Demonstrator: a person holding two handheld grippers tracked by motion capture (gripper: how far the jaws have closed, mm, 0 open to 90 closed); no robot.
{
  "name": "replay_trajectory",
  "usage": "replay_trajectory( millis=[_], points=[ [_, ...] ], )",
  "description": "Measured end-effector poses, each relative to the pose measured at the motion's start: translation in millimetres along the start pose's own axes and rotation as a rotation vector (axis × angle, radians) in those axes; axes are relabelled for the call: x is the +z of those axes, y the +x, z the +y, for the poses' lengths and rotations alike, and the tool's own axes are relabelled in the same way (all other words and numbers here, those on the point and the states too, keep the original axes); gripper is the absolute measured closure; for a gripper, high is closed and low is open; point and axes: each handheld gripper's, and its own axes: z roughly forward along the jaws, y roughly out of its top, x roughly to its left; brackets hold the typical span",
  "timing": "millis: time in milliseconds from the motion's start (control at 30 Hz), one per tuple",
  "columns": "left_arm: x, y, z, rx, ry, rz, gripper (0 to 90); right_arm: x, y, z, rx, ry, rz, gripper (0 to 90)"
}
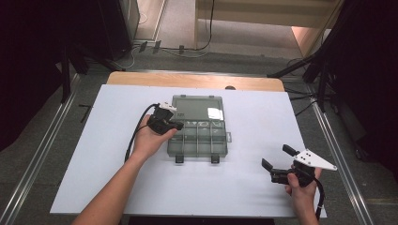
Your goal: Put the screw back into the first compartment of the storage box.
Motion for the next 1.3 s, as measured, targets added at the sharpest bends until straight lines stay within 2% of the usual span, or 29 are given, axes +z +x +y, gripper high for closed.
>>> replay_trajectory(
  millis=[267, 400, 433, 467, 900, 1033, 1100, 1133, 1300],
  points=[
    [3.3, 0.2, -1.2, 0.001, 0.012, -0.003, 87.6, 1.2, 0.1, -0.3, 0.000, 0.001, 0.000, 0.0],
    [2.8, 0.1, -1.7, -0.001, 0.007, -0.022, 86.9, 1.1, 0.4, -0.4, 0.001, 0.001, 0.000, 0.0],
    [2.2, -0.3, -1.7, -0.002, 0.004, -0.017, 83.1, 0.8, 0.6, -0.3, -0.001, 0.002, 0.000, 0.0],
    [1.4, -0.1, -1.8, -0.003, -0.002, -0.023, 75.0, 0.7, 0.6, -0.3, -0.003, 0.002, 0.000, 0.0],
    [-16.5, 4.6, -4.7, -0.049, -0.112, -0.075, 37.4, 0.8, 0.9, 0.4, 0.010, 0.005, -0.005, 0.0],
    [-21.5, 7.0, -6.0, -0.063, -0.142, -0.092, 16.6, 2.0, 3.1, 2.3, 0.009, 0.002, -0.004, 0.0],
    [-22.3, 7.9, -7.3, -0.052, -0.148, -0.109, 7.7, 2.7, 4.6, 3.7, 0.006, 0.005, 0.000, 0.0],
    [-22.7, 8.4, -7.8, -0.049, -0.152, -0.123, 0.0, 3.2, 5.4, 4.5, 0.010, 0.004, 0.002, 0.0],
    [-24.7, 11.5, -8.4, -0.058, -0.170, -0.111, 0.0, 6.8, 8.6, 9.7, 0.014, 0.001, 0.009, 0.0]
  ],
)
